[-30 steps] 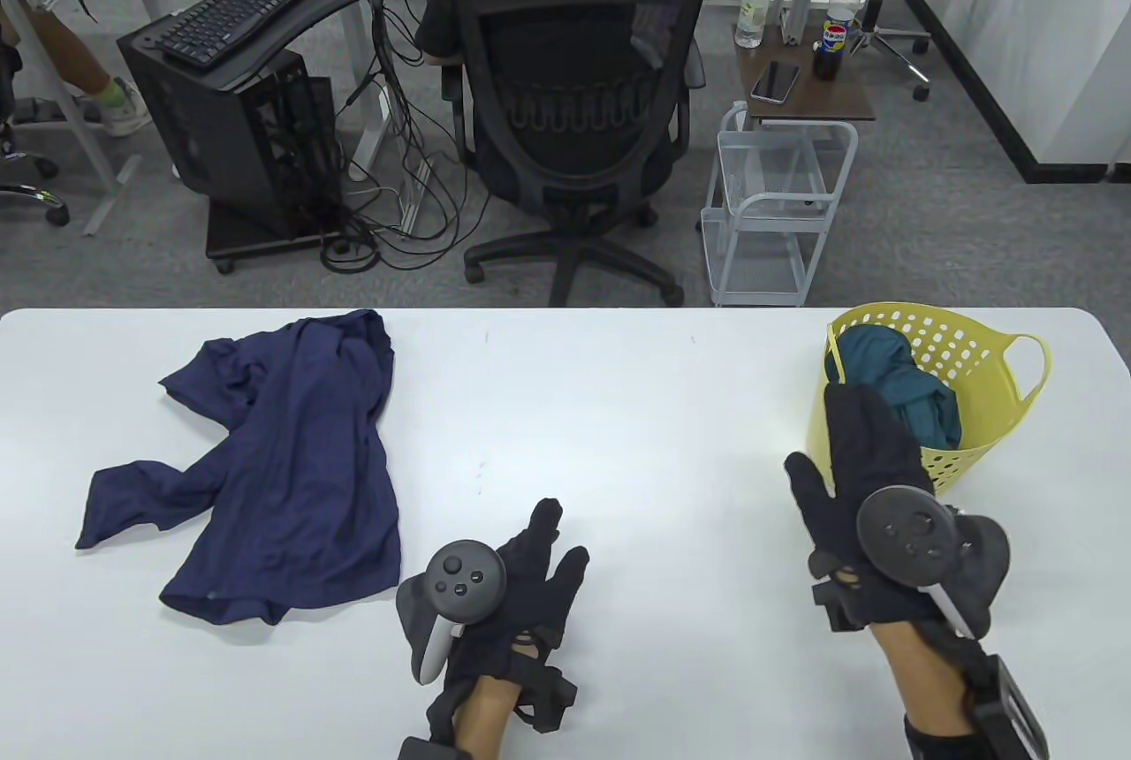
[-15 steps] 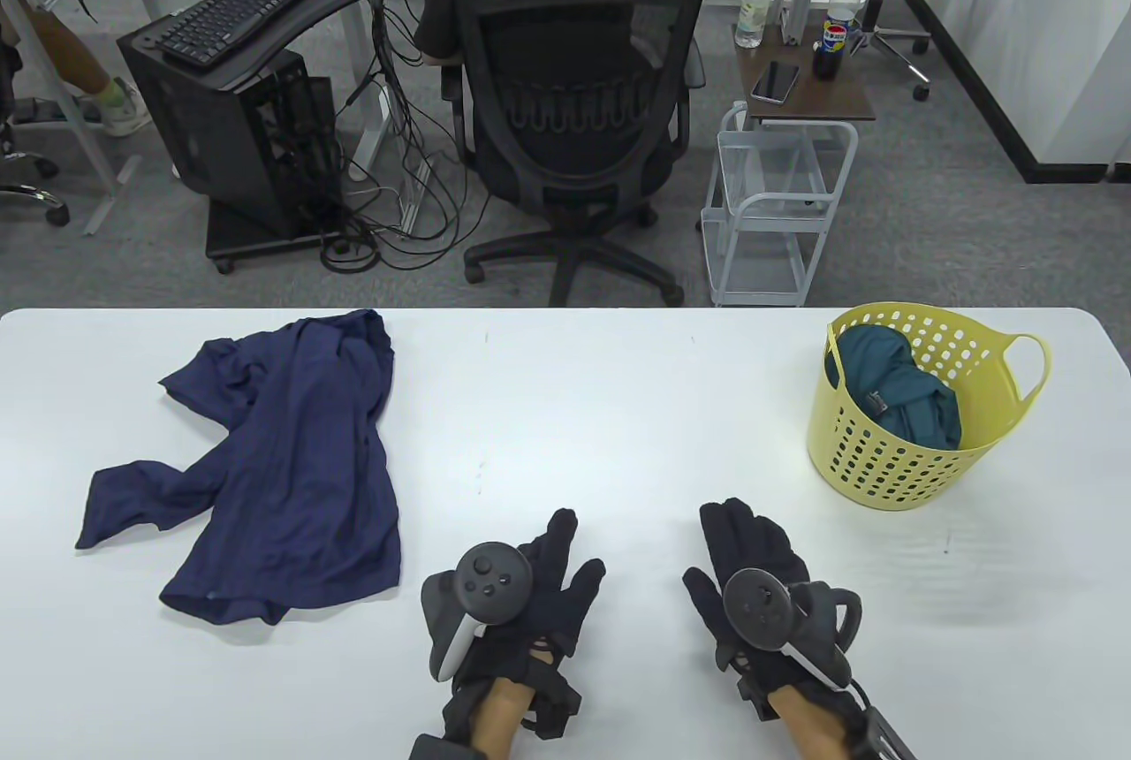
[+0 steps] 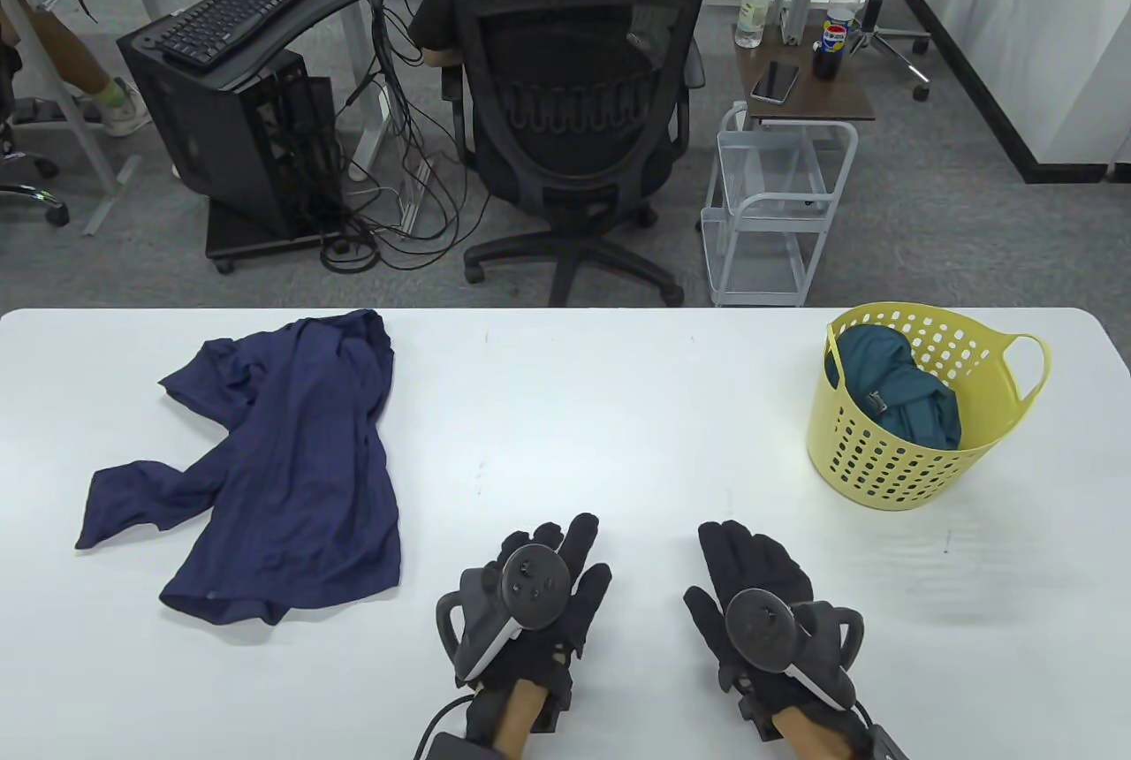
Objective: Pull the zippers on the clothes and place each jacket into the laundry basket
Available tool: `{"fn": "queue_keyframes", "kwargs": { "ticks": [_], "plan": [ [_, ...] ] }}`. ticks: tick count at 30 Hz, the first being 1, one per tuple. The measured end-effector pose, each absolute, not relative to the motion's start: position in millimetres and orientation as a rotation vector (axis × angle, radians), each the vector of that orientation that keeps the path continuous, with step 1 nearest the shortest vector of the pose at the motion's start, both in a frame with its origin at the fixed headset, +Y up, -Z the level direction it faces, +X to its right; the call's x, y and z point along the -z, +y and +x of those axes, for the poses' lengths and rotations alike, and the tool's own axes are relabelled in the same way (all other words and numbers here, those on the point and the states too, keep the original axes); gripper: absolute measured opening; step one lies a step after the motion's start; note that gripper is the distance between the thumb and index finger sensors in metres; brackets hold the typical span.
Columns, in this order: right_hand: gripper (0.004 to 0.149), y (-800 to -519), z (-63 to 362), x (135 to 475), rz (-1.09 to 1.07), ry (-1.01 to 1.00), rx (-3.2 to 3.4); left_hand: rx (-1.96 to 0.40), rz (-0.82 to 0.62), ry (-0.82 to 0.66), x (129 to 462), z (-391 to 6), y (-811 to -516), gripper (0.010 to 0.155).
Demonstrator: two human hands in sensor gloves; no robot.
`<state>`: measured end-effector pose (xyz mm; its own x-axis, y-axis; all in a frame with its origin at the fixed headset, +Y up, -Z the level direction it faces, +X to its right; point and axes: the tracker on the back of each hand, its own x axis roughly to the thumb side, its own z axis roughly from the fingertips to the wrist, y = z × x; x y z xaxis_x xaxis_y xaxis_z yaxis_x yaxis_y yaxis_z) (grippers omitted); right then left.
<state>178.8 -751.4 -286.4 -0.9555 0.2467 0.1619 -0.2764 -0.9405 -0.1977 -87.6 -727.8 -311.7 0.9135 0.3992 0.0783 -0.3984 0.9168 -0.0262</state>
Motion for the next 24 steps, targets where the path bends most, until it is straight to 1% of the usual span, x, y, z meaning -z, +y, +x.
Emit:
{"fn": "queue_keyframes", "kwargs": {
  "ticks": [2,4,7,9,11,14,16,19,21,22,24],
  "plan": [
    [0.072,-753,181,287,0.184,-0.309,-2.854,-0.382,-0.014,0.002,322,-97,-723,0.060],
    [0.072,-753,182,288,0.175,-0.296,-2.855,-0.303,-0.027,0.089,334,-110,-720,0.060],
    [0.072,-753,184,290,0.151,-0.280,-2.843,-0.123,-0.108,0.265,360,-142,-720,0.059],
    [0.072,-755,182,292,0.142,-0.258,-2.832,-0.067,-0.113,0.359,380,-170,-726,0.059],
    [0.072,-756,180,294,0.145,-0.239,-2.844,-0.039,-0.138,0.445,395,-196,-732,0.062],
    [0.072,-758,178,295,0.149,-0.218,-2.866,-0.022,-0.148,0.571,413,-238,-742,0.074],
    [0.072,-759,177,296,0.146,-0.207,-2.867,-0.023,-0.118,0.645,421,-264,-746,0.083],
    [0.072,-759,177,298,0.137,-0.184,-2.856,-0.096,-0.083,0.740,428,-297,-757,0.090],
    [0.072,-759,177,298,0.138,-0.178,-2.853,-0.148,-0.137,0.771,432,-313,-766,0.094],
    [0.072,-759,178,298,0.140,-0.177,-2.854,-0.191,-0.196,0.780,434,-321,-772,0.095],
    [0.072,-759,178,298,0.143,-0.178,-2.854,-0.307,-0.297,0.755,437,-330,-783,0.091]
  ]
}}
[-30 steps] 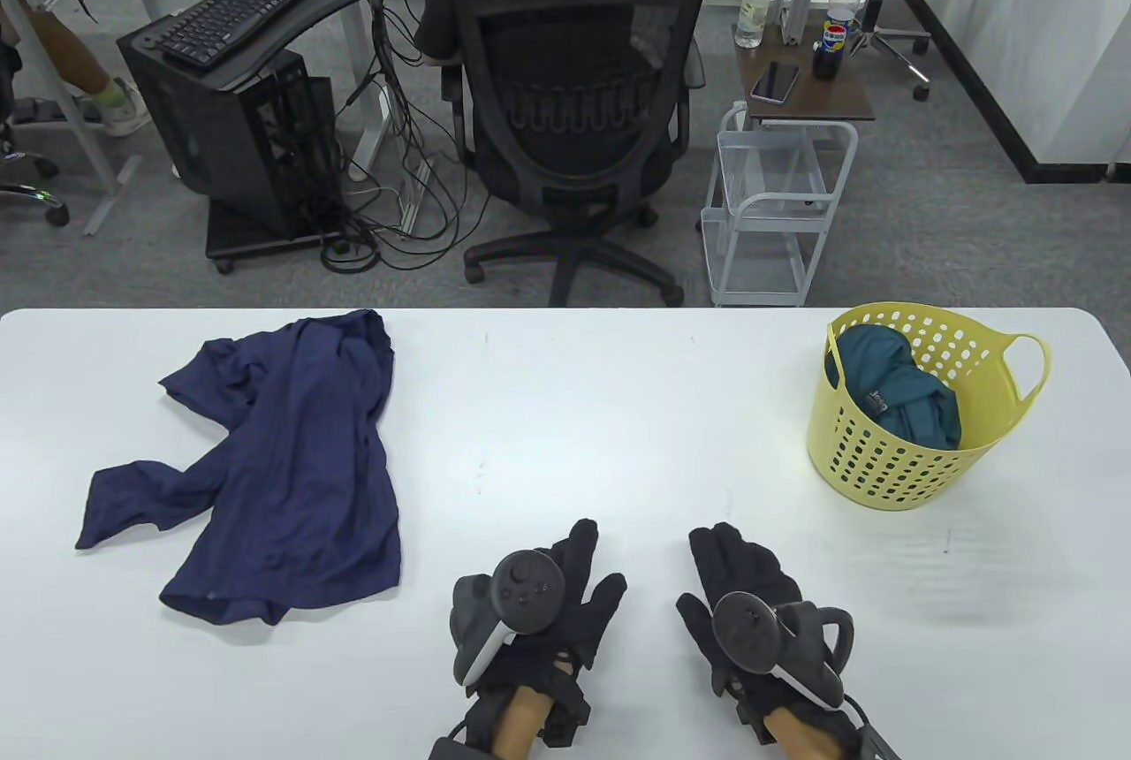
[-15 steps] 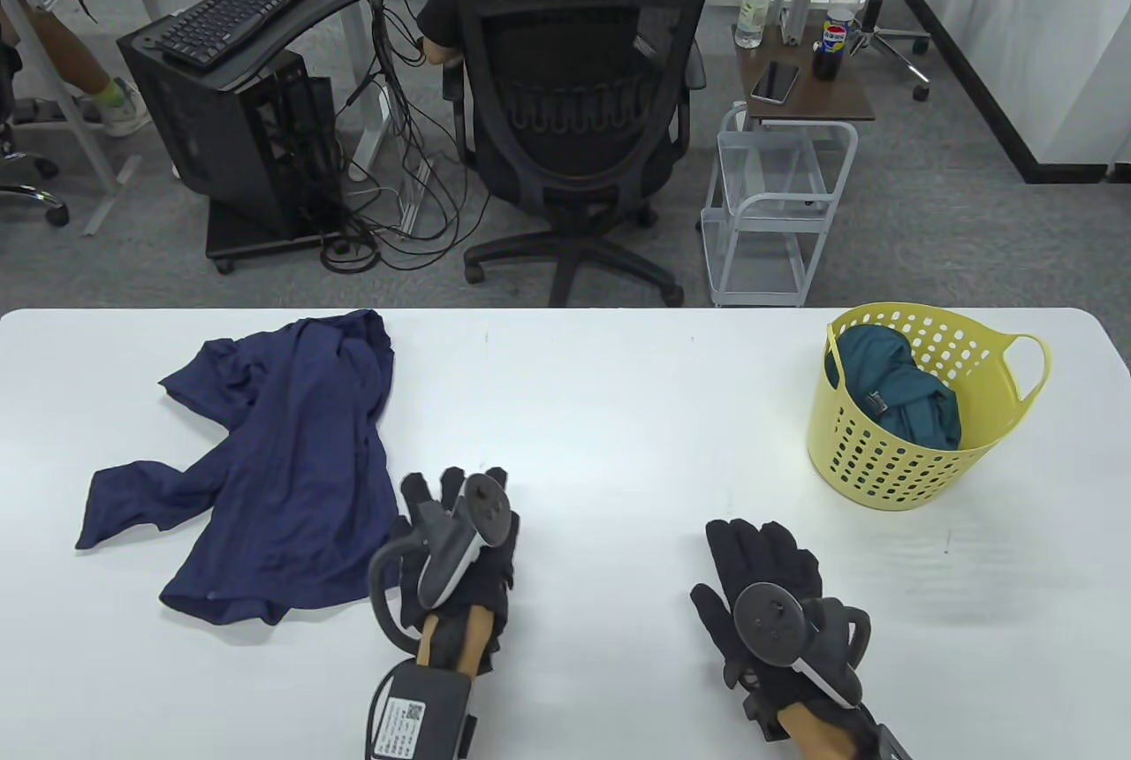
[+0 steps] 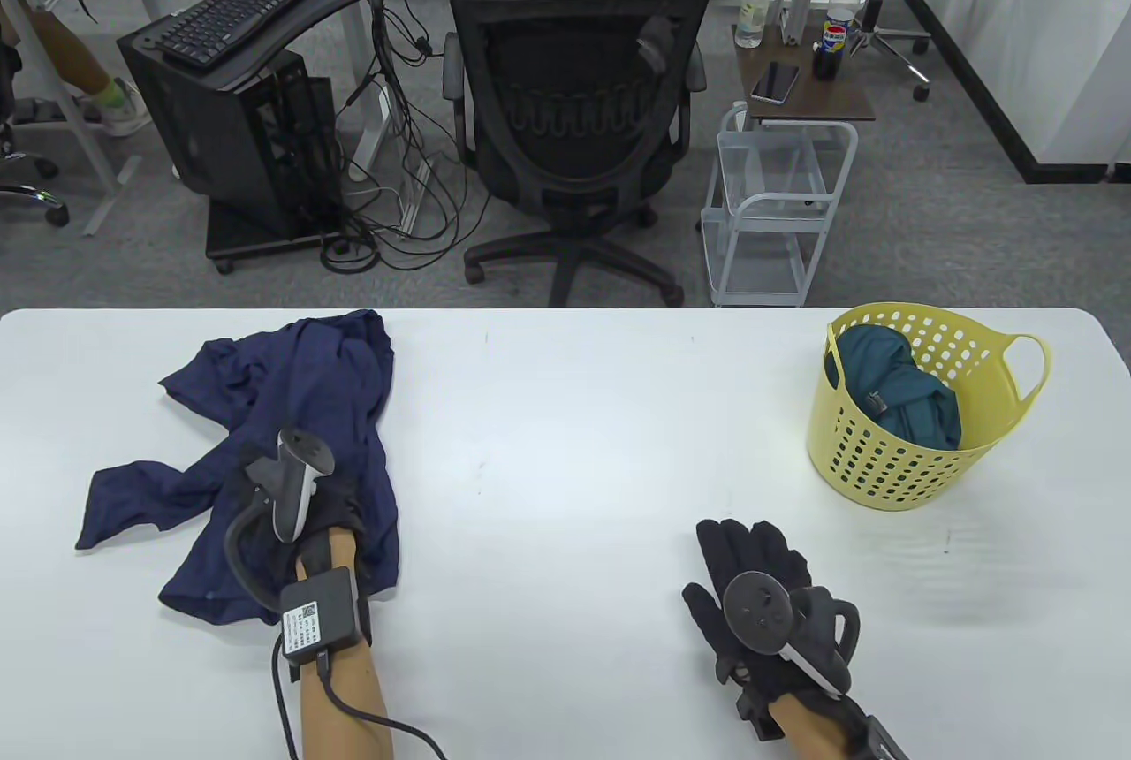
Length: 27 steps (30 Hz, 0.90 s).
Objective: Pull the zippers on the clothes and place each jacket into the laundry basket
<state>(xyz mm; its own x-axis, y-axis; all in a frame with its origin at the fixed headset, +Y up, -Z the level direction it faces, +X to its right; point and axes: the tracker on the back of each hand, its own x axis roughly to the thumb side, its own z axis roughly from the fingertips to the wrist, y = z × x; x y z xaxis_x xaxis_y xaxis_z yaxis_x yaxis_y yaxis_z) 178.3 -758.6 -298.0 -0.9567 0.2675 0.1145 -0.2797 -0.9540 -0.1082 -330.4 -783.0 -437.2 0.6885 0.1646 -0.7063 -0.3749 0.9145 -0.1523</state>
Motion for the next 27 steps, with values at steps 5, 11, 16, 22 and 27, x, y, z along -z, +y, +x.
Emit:
{"fn": "queue_keyframes", "kwargs": {
  "ticks": [5,11,16,22,27],
  "plan": [
    [0.071,-759,178,299,0.145,-0.188,-2.857,-0.180,-0.297,0.745,440,-329,-784,0.083],
    [0.071,-759,176,296,0.168,-0.202,-2.868,-0.082,-0.286,0.683,434,-320,-773,0.070],
    [0.070,-757,177,293,0.195,-0.245,-2.842,0.035,-0.314,0.565,418,-295,-768,0.063],
    [0.070,-754,179,290,0.208,-0.276,-2.825,0.179,-0.279,0.417,388,-248,-764,0.049],
    [0.069,-750,186,287,0.200,-0.306,-2.798,0.041,-0.078,0.361,369,-229,-732,0.044]
  ]
}}
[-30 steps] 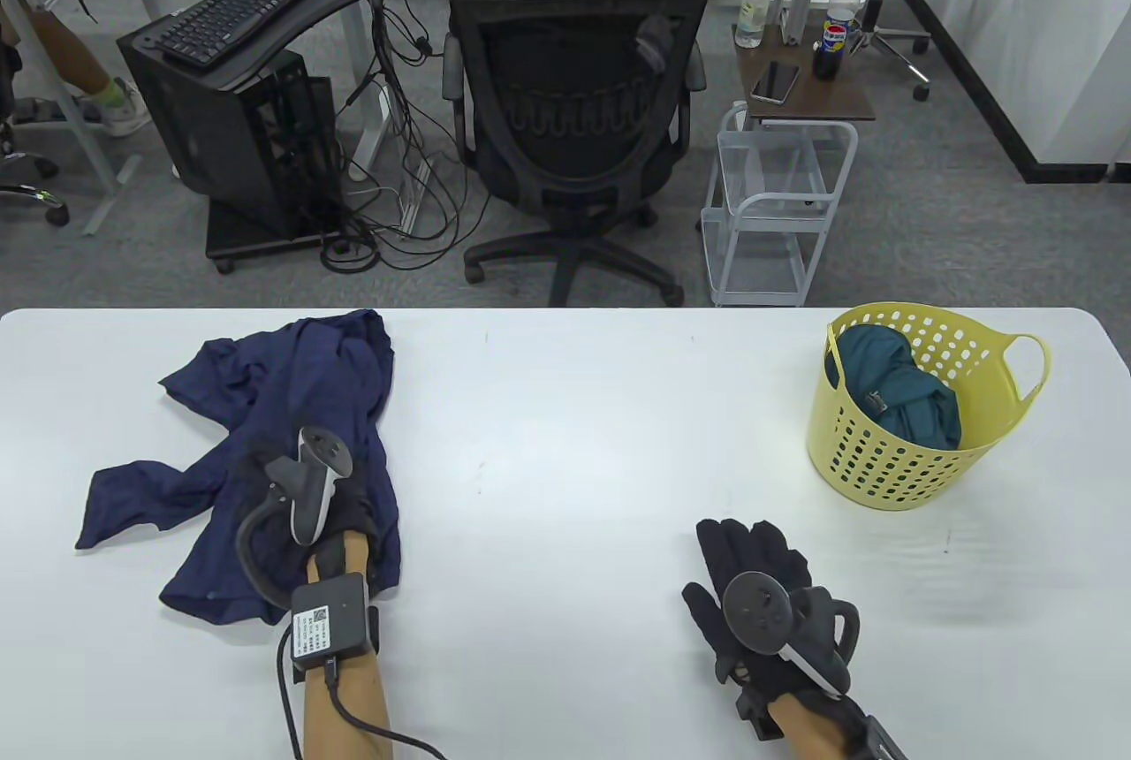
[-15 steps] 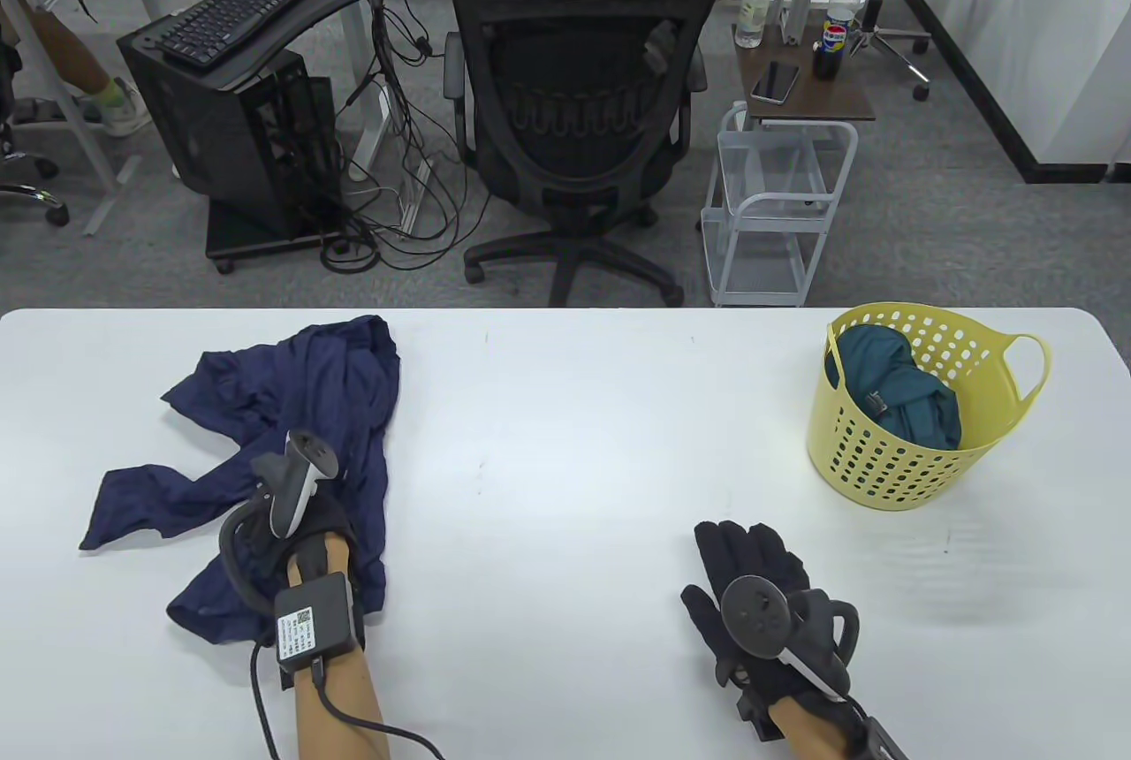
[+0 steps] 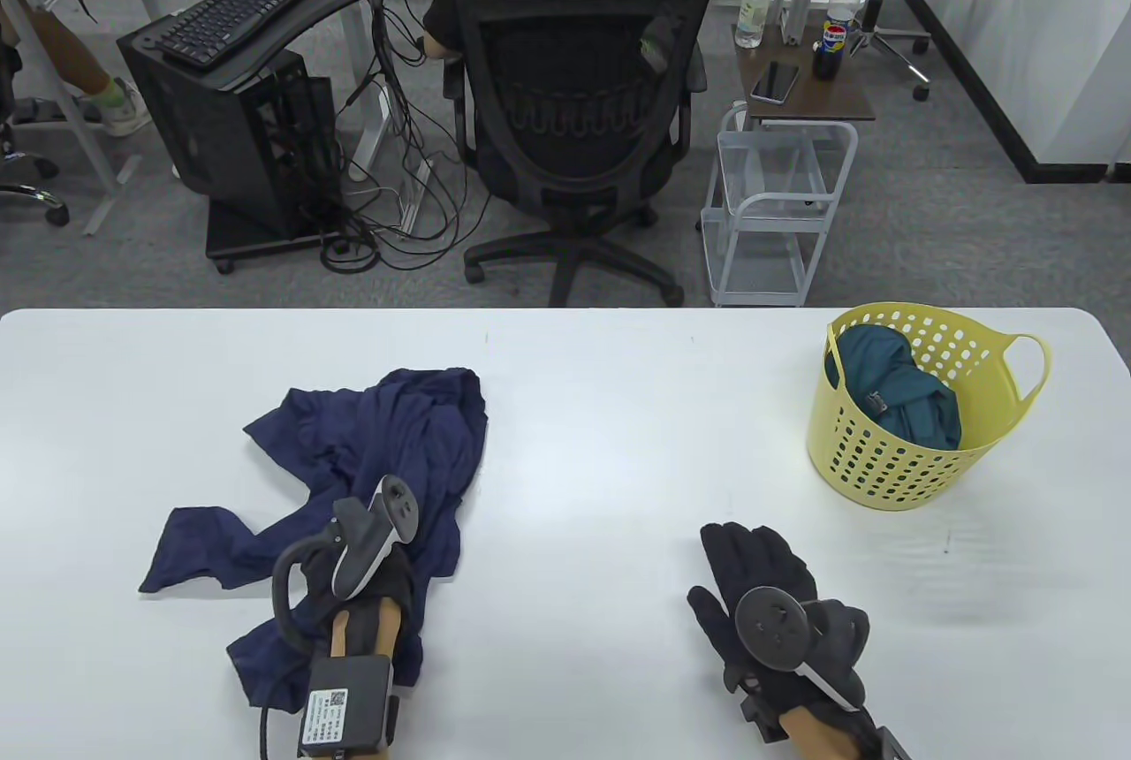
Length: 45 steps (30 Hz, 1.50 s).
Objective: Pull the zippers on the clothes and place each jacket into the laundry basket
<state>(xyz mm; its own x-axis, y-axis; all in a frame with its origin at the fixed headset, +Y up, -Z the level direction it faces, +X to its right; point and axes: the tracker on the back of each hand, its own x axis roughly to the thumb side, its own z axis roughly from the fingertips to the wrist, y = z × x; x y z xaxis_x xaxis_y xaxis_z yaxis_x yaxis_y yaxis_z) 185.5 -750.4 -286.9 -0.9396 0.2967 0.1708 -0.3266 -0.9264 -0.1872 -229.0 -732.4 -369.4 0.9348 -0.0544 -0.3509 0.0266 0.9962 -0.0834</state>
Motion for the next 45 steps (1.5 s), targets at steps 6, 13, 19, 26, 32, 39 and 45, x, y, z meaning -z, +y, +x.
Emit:
{"fn": "queue_keyframes", "kwargs": {
  "ticks": [6,13,19,26,32,39,45],
  "plan": [
    [0.069,-749,195,288,0.160,-0.303,-2.775,-0.215,0.120,0.248,351,-201,-665,0.044],
    [0.067,-748,207,291,0.090,-0.301,-2.745,-0.349,0.224,-0.029,315,-140,-620,0.044],
    [0.059,-744,227,293,-0.057,-0.350,-2.694,-0.312,-0.016,-0.317,293,-78,-651,0.048],
    [0.061,-744,259,296,-0.134,-0.286,-2.583,-0.274,-0.406,-0.508,285,-44,-730,0.062],
    [0.067,-750,262,302,-0.066,-0.174,-2.612,-0.601,-0.420,-0.458,284,-97,-727,0.065],
    [0.080,-751,228,308,0.195,0.053,-2.638,-0.627,-0.081,-0.077,284,-170,-715,0.058],
    [0.041,-758,208,312,0.285,0.025,-2.720,-0.590,-0.001,-0.130,273,-144,-705,0.060]
  ]
}}
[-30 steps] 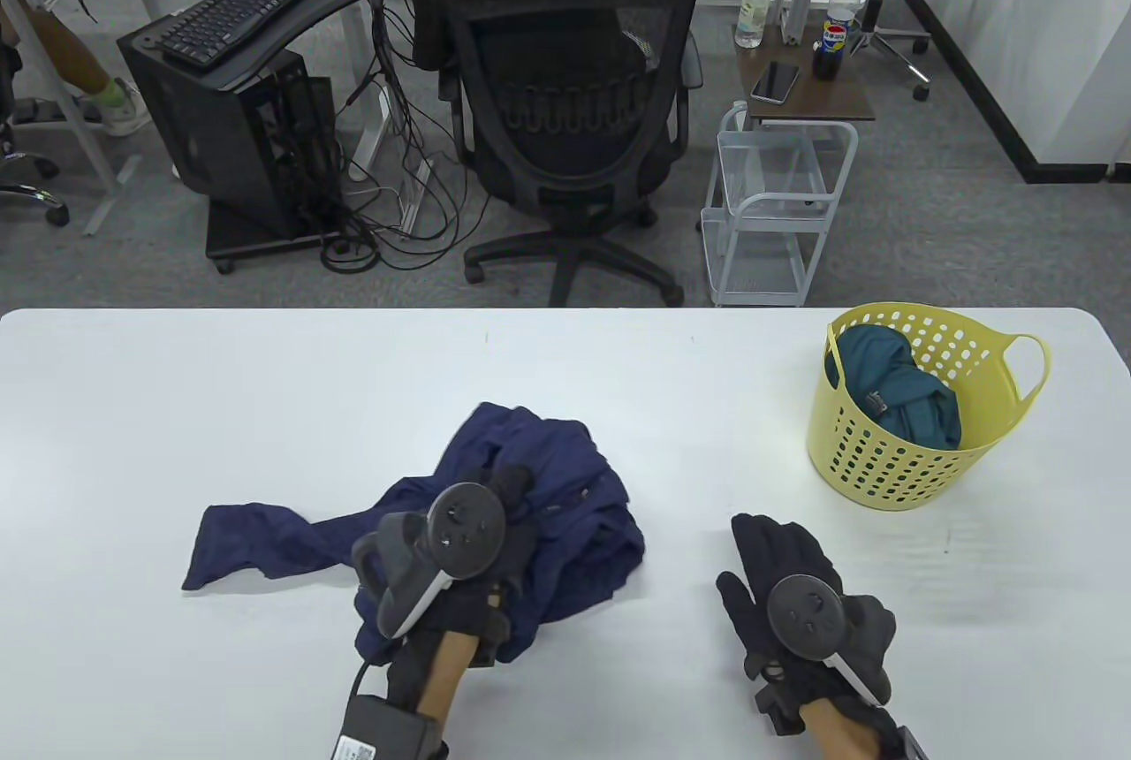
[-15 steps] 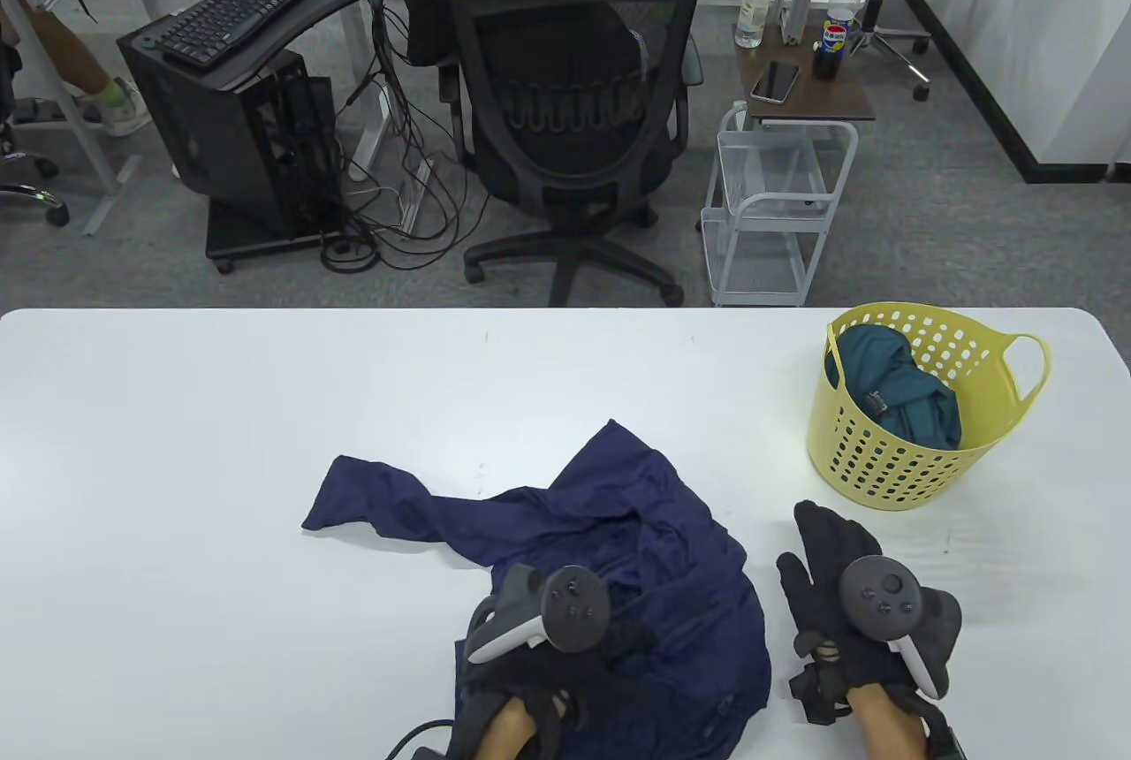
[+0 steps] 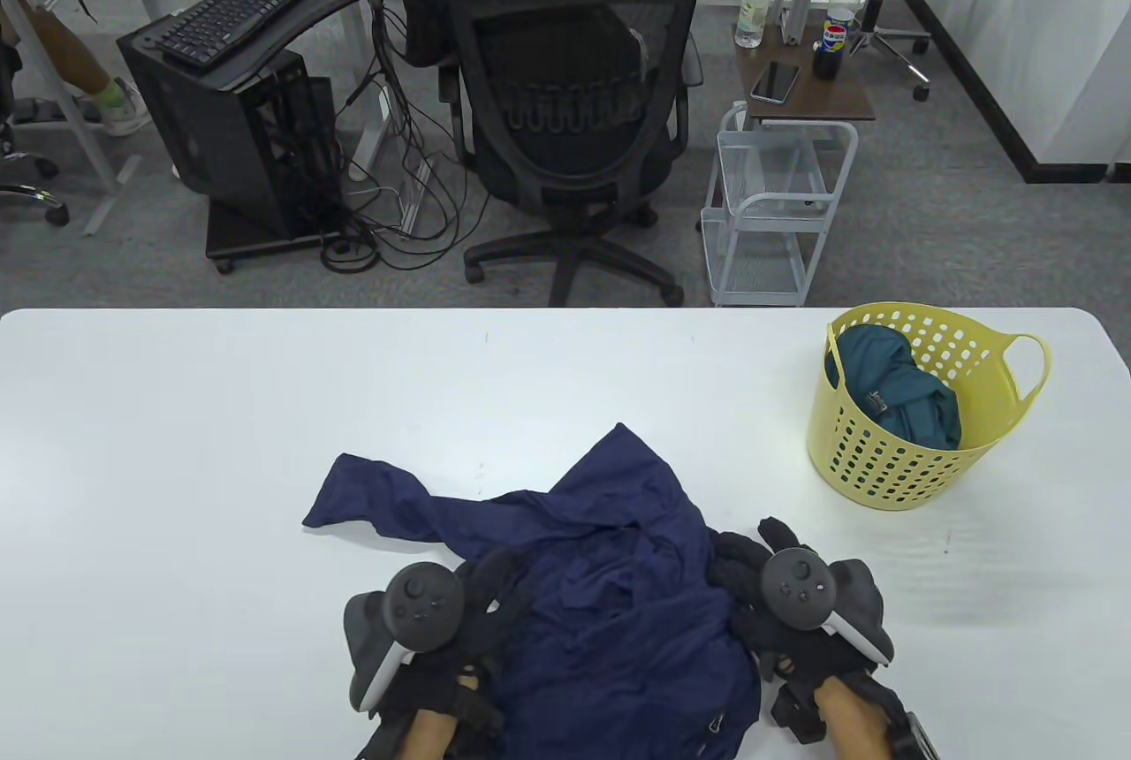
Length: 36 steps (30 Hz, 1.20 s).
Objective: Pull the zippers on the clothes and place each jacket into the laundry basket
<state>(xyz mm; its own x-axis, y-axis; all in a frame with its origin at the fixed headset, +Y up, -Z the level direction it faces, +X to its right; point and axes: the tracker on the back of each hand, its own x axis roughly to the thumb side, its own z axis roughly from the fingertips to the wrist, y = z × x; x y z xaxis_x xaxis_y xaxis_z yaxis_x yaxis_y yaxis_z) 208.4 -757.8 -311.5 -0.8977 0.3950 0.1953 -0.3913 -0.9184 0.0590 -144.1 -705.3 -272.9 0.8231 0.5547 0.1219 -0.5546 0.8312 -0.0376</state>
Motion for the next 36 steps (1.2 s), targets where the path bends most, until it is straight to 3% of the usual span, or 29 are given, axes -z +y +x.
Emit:
{"fn": "queue_keyframes", "kwargs": {
  "ticks": [3,5,8,10,13,14,20,25,28,31,32,34,36],
  "plan": [
    [0.040,-741,198,301,0.343,-0.156,-2.592,-0.571,-0.017,-0.301,254,-97,-696,0.070],
    [0.040,-728,190,291,0.428,-0.279,-2.544,-0.583,-0.026,-0.385,242,-69,-693,0.096],
    [0.040,-710,174,272,0.559,-0.395,-2.397,-0.512,-0.008,-0.391,236,-35,-695,0.115],
    [0.043,-704,168,265,0.625,-0.357,-2.296,-0.388,0.041,-0.298,241,-30,-699,0.106],
    [0.058,-709,177,270,0.623,-0.231,-2.292,-0.337,0.125,-0.205,253,-46,-706,0.056],
    [0.061,-711,184,273,0.593,-0.217,-2.283,-0.368,0.125,-0.182,255,-53,-708,0.050],
    [0.074,-747,215,293,0.317,0.119,-2.430,-0.806,-0.058,-0.190,278,-105,-722,0.045],
    [0.112,-780,168,297,0.458,0.489,-2.614,-0.971,-0.160,-0.248,283,-113,-731,0.045],
    [0.120,-786,137,294,0.439,0.477,-2.693,-0.999,-0.218,-0.305,282,-109,-736,0.045],
    [0.110,-787,115,292,0.346,0.326,-2.784,-0.992,-0.271,-0.370,281,-101,-737,0.045],
    [0.098,-784,115,293,0.315,0.254,-2.822,-0.999,-0.280,-0.384,280,-100,-737,0.045],
    [0.053,-773,116,295,0.293,0.063,-2.849,-1.035,-0.286,-0.413,279,-99,-732,0.045],
    [0.037,-764,125,302,0.281,0.183,-2.796,-1.078,-0.272,-0.438,276,-103,-726,0.045]
  ]
}}
